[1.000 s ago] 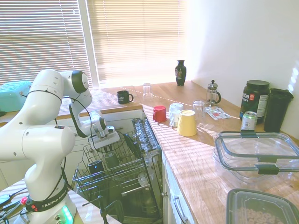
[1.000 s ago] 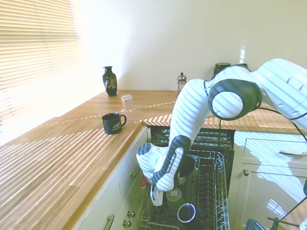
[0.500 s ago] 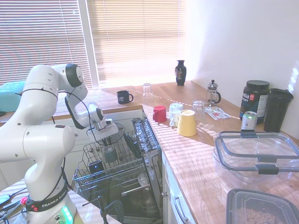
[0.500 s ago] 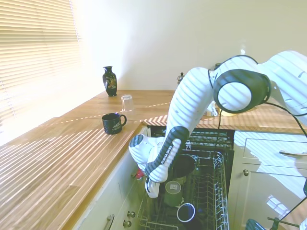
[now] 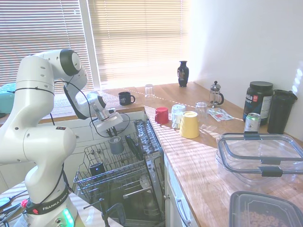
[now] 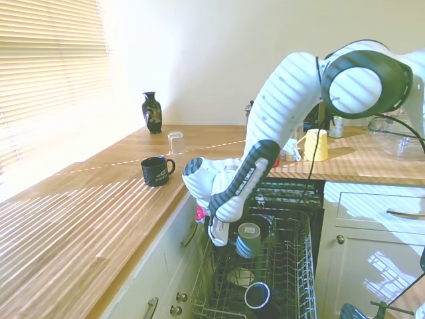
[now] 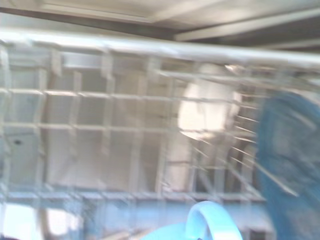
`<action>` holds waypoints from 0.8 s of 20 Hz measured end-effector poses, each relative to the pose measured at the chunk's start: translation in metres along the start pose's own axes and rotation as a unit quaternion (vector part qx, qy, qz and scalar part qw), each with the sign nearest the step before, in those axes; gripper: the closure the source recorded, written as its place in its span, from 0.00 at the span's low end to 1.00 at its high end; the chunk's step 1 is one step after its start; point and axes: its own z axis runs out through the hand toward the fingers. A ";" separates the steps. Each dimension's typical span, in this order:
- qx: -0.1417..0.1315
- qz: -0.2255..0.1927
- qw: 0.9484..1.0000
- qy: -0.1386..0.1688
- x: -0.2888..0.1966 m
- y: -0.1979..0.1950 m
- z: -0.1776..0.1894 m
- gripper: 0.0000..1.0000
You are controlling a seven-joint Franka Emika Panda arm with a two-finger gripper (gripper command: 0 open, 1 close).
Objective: Take a mug cup out of the rack
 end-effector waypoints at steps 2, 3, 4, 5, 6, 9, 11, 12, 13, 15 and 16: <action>-0.010 0.006 1.000 0.009 0.002 0.021 -0.023 1.00; -0.012 0.008 1.000 0.013 0.003 0.032 -0.036 1.00; -0.014 0.012 1.000 0.018 0.005 0.042 -0.052 1.00; -0.014 0.014 1.000 0.022 0.007 0.051 -0.066 1.00; -0.015 0.017 0.999 0.027 0.009 0.059 -0.079 1.00; -0.017 0.037 0.999 0.037 0.020 0.090 -0.110 1.00; -0.016 0.054 0.998 0.040 0.034 0.113 -0.125 1.00; -0.016 0.061 0.997 0.041 0.043 0.124 -0.131 1.00; -0.017 0.066 0.997 0.041 0.051 0.133 -0.138 1.00; -0.020 0.073 0.996 0.042 0.067 0.147 -0.154 1.00; -0.022 0.074 0.996 0.043 0.074 0.152 -0.161 1.00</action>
